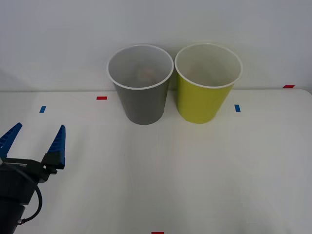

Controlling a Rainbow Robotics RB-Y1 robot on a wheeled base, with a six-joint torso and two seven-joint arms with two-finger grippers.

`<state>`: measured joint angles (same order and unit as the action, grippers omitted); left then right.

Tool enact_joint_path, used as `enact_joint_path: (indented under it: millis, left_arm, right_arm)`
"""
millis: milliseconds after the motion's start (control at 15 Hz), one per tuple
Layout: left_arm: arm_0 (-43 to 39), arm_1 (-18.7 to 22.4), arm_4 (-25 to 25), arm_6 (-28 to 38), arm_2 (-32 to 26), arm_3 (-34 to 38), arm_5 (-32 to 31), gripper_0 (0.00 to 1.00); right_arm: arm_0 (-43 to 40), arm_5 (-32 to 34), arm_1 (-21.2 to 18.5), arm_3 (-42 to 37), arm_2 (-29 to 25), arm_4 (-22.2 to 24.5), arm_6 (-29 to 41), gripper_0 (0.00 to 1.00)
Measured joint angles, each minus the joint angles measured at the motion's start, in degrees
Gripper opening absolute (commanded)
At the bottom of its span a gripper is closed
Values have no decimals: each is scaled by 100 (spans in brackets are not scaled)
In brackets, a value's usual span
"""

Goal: Put cans in the gray bin and PET bottles in the light green bin.

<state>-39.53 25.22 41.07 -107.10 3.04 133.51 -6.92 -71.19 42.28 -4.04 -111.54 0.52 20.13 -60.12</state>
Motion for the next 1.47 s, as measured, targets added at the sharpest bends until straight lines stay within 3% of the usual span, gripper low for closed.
enact_joint_path:
  millis: [400,600,867,1200,1467]
  left_arm:
    - [-843,59,-18,115,245,-7,-665,100]
    - [-1182,91,-169,106,528,-103,-1298,100]
    - [-1781,149,-1070,230,762,-449,-2424,100]
    - [-2298,140,-1663,469,1047,-879,-3364,100]
    - [-2597,44,-1881,590,1102,-1092,-3486,100]
  right_arm:
    - [0,0,0,0,0,0,0,100]
    - [0,0,0,1,0,0,0,100]
    - [0,0,0,0,0,0,0,100]
    - [0,0,0,0,0,0,0,100]
    - [0,0,0,0,0,0,0,100]
